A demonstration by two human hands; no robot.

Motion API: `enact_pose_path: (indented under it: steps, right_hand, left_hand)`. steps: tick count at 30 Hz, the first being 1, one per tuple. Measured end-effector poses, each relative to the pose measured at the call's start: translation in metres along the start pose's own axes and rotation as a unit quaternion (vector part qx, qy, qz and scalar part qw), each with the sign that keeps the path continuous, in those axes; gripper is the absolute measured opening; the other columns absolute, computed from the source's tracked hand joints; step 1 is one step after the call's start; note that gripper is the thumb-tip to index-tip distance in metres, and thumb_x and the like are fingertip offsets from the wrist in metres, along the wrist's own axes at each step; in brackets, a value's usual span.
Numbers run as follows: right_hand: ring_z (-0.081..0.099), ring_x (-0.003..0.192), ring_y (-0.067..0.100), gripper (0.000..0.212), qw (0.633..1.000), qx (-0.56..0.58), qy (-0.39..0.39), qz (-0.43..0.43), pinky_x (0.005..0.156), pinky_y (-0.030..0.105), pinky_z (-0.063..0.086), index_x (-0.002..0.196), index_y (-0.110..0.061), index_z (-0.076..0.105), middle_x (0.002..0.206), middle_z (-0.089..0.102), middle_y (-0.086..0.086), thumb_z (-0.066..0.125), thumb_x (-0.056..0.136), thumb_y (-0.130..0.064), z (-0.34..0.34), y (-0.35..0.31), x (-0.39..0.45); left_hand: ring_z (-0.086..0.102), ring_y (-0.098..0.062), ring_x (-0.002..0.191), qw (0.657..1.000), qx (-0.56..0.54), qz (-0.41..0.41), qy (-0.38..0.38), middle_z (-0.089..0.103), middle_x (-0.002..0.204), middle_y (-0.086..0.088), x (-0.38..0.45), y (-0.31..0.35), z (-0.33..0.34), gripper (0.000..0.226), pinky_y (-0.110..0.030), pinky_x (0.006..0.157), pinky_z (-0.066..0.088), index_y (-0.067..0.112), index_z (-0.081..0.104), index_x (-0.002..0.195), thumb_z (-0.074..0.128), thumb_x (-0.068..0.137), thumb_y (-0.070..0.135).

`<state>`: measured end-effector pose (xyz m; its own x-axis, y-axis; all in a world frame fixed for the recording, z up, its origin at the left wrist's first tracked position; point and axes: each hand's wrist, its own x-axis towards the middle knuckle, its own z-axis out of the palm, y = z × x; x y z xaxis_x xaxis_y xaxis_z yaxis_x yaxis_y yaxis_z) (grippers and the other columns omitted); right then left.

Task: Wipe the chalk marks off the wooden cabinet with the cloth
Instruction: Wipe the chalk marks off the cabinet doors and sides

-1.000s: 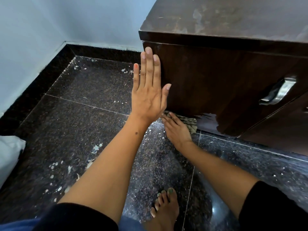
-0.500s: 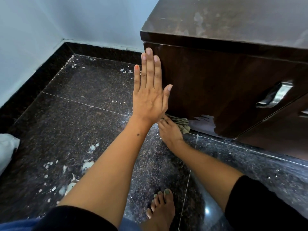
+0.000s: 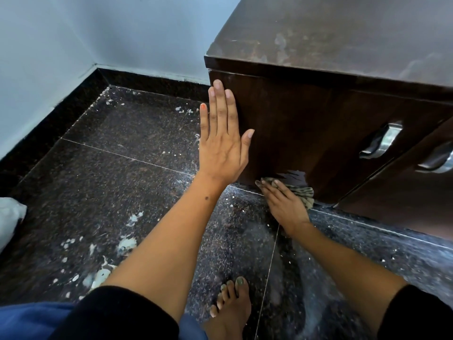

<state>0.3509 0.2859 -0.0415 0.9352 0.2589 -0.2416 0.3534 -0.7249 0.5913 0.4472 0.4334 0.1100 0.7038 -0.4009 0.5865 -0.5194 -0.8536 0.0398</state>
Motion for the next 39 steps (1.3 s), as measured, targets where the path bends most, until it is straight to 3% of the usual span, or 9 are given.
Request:
enact_pose_path:
  steps: [4,11,17,21,26,31,35,36,39]
  right_hand:
    - [-0.014,0.145,0.022,0.058,0.998,-0.002,0.062,-0.004,0.104,0.045,-0.025,0.141,0.001,-0.011,0.158,-0.009,0.007,0.021,0.101,-0.025,-0.024,0.005,0.017]
    - [-0.009,0.145,0.022,0.057,0.998,-0.009,0.048,-0.03,0.11,0.043,-0.019,0.149,-0.002,-0.003,0.158,-0.008,0.007,0.023,0.102,-0.021,-0.014,0.027,-0.009]
    - [0.016,0.144,0.02,0.062,0.988,0.005,0.147,0.056,0.118,0.044,0.004,0.147,-0.008,0.025,0.156,0.022,0.003,0.047,0.092,-0.027,-0.011,0.047,-0.029]
    - [0.003,0.146,0.023,0.057,0.994,-0.026,0.106,-0.024,0.114,0.049,-0.013,0.149,-0.002,0.015,0.158,0.009,0.008,0.033,0.096,-0.012,-0.008,0.056,-0.034]
    - [0.039,0.135,0.02,0.048,0.949,0.089,0.267,0.146,0.118,0.044,0.015,0.133,-0.006,0.051,0.142,0.047,0.003,0.044,0.086,-0.003,-0.017,0.053,-0.039]
    - [0.035,0.137,0.017,0.069,0.984,0.06,0.15,0.076,0.119,0.043,0.008,0.137,-0.011,0.048,0.146,0.042,0.0,0.074,0.073,-0.02,-0.001,0.057,-0.051]
    - [0.014,0.145,0.021,0.057,0.999,-0.01,0.046,0.014,0.112,0.047,-0.021,0.146,-0.005,0.03,0.154,0.008,-0.003,0.05,0.092,-0.01,0.025,0.062,-0.071]
    - [0.015,0.144,0.021,0.058,0.998,-0.015,0.051,0.021,0.112,0.046,-0.02,0.144,-0.005,0.033,0.154,0.011,-0.002,0.053,0.09,-0.008,0.025,0.065,-0.073]
    - [0.035,0.137,0.021,0.061,0.99,0.025,0.121,0.07,0.117,0.044,0.008,0.131,-0.005,0.052,0.145,0.042,0.004,0.071,0.073,-0.008,0.016,0.066,-0.066]
  left_hand:
    - [0.007,-0.034,0.145,0.998,0.011,0.058,-0.022,0.011,0.154,-0.026,-0.01,0.005,0.002,0.066,-0.046,0.118,0.004,-0.005,0.008,0.146,0.021,0.099,0.039]
    - [0.003,-0.031,0.145,0.996,0.028,0.066,-0.045,0.008,0.155,-0.024,-0.017,0.008,0.005,0.066,-0.044,0.118,-0.003,-0.003,0.006,0.147,0.022,0.099,0.039]
    - [0.006,-0.034,0.145,0.997,0.019,0.066,-0.045,0.008,0.155,-0.025,-0.018,0.009,0.008,0.066,-0.047,0.118,0.001,-0.004,0.007,0.147,0.022,0.099,0.039]
    - [-0.002,-0.031,0.144,0.998,0.003,0.05,-0.04,-0.001,0.154,-0.022,-0.018,0.015,0.007,0.067,-0.045,0.118,-0.001,-0.005,0.007,0.146,0.021,0.098,0.04]
    - [-0.002,-0.032,0.145,0.999,-0.023,0.016,-0.034,-0.002,0.154,-0.023,-0.021,0.027,0.011,0.068,-0.046,0.119,0.0,-0.006,0.004,0.146,0.021,0.098,0.04]
    - [-0.003,-0.032,0.145,0.999,-0.021,0.017,-0.036,-0.004,0.154,-0.023,-0.022,0.028,0.011,0.068,-0.045,0.119,-0.002,-0.005,0.004,0.146,0.017,0.098,0.041]
    - [-0.005,-0.031,0.144,0.999,-0.019,0.02,-0.032,-0.007,0.153,-0.021,-0.022,0.028,0.01,0.067,-0.044,0.118,-0.004,-0.005,0.003,0.146,0.016,0.098,0.041]
    - [-0.005,-0.031,0.144,0.999,-0.02,0.019,-0.031,-0.006,0.153,-0.022,-0.022,0.028,0.01,0.068,-0.044,0.118,-0.004,-0.005,0.003,0.146,0.016,0.098,0.041]
    - [-0.003,-0.032,0.144,0.999,-0.023,0.019,-0.031,0.001,0.154,-0.026,-0.021,0.029,0.011,0.068,-0.045,0.118,-0.004,-0.006,0.004,0.146,0.018,0.098,0.041]
